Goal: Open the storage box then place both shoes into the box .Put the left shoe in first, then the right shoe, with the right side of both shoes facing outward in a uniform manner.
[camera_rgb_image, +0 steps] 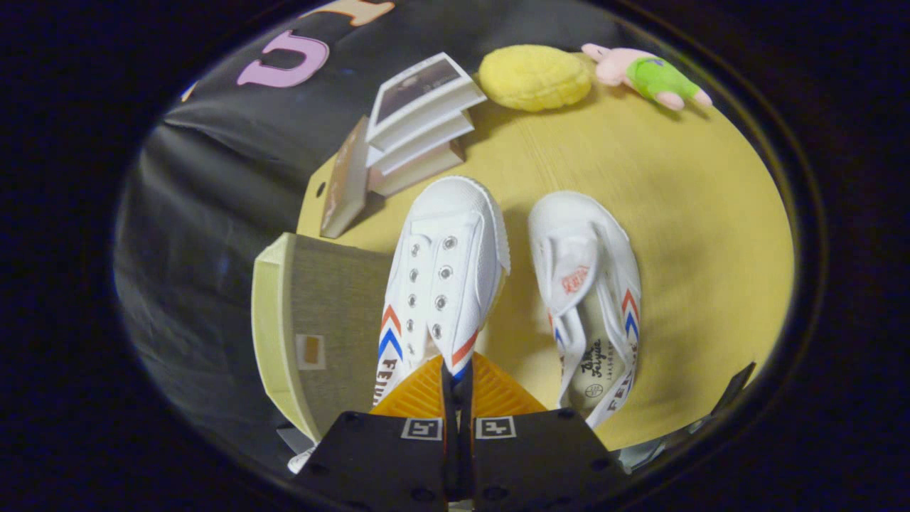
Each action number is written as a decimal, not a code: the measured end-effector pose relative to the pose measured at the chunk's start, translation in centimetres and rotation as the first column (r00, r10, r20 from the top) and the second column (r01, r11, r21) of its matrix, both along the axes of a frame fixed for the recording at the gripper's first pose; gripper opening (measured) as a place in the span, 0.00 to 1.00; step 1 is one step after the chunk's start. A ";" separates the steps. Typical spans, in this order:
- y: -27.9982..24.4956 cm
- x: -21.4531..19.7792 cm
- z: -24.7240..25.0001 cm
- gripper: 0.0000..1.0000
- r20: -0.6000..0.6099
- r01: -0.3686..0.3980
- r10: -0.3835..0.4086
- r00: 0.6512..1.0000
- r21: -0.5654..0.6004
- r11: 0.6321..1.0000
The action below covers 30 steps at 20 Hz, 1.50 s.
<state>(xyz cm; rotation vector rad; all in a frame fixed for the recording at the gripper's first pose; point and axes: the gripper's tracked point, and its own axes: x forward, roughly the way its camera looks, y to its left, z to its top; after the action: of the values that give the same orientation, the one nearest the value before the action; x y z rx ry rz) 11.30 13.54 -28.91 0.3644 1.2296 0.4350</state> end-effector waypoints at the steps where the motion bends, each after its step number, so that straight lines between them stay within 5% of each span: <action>1: 0.9 0.1 1.8 0.03 0.028 -0.019 0.019 0.999 0.012 1.000; 6: 7.1 -0.8 8.5 0.03 0.121 -0.101 0.095 0.988 0.044 0.994; 15: 18.6 -6.4 6.8 0.03 0.118 -0.219 0.219 0.969 -0.013 0.976; 30: 24.3 -6.3 -5.9 0.03 -0.043 -0.123 0.116 0.992 -0.261 0.958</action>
<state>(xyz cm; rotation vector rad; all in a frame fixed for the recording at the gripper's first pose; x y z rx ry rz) 5.01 37.82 -34.76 0.0692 1.3224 0.3645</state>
